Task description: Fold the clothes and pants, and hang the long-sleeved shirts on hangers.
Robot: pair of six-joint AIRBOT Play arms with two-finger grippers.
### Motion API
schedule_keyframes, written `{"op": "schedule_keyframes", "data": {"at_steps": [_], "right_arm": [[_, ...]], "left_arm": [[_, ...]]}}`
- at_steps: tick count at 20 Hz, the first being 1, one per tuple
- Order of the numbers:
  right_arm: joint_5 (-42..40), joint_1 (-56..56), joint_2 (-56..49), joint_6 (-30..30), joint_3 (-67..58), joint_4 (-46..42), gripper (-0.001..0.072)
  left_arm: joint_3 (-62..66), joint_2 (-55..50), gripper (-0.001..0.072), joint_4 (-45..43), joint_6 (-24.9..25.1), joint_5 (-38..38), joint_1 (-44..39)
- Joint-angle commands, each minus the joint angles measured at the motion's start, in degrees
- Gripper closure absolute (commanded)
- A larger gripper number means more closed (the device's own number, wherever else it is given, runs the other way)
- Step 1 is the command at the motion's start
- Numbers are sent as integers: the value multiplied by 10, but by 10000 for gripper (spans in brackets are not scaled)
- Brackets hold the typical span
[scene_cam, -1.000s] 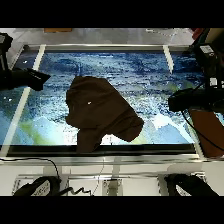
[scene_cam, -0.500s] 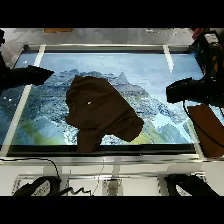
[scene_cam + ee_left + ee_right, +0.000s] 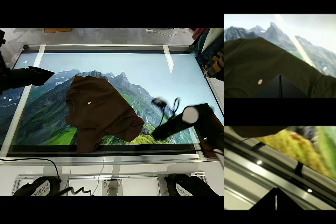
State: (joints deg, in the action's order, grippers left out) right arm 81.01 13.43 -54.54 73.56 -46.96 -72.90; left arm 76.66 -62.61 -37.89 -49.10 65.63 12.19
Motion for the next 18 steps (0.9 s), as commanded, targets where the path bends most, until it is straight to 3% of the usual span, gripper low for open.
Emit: {"op": "schedule_keyframes", "data": {"at_steps": [1, 6, 12, 13, 14, 15, 18], "right_arm": [[-60, -7, -1, -114, 150, 266, 698], [-105, -7, -1, -131, 162, 301, 698], [-128, -7, -1, -131, 162, 300, 697], [-132, -7, -1, -131, 162, 300, 697], [-133, -7, -1, -131, 162, 300, 697], [-134, -7, -1, -131, 162, 301, 698], [-134, -7, -1, -131, 162, 301, 697]], "left_arm": [[-3, 0, 691, -3, -36, 8, 0], [-121, 0, 692, -181, -75, 59, 1], [-334, -22, 682, -187, -75, 40, 1], [-353, -34, 553, -187, -75, 34, 0], [-363, -48, 310, -187, -75, 27, -3], [-368, -64, 221, -186, -74, 24, -5], [-367, -120, 225, -136, -15, 22, -12]]}}
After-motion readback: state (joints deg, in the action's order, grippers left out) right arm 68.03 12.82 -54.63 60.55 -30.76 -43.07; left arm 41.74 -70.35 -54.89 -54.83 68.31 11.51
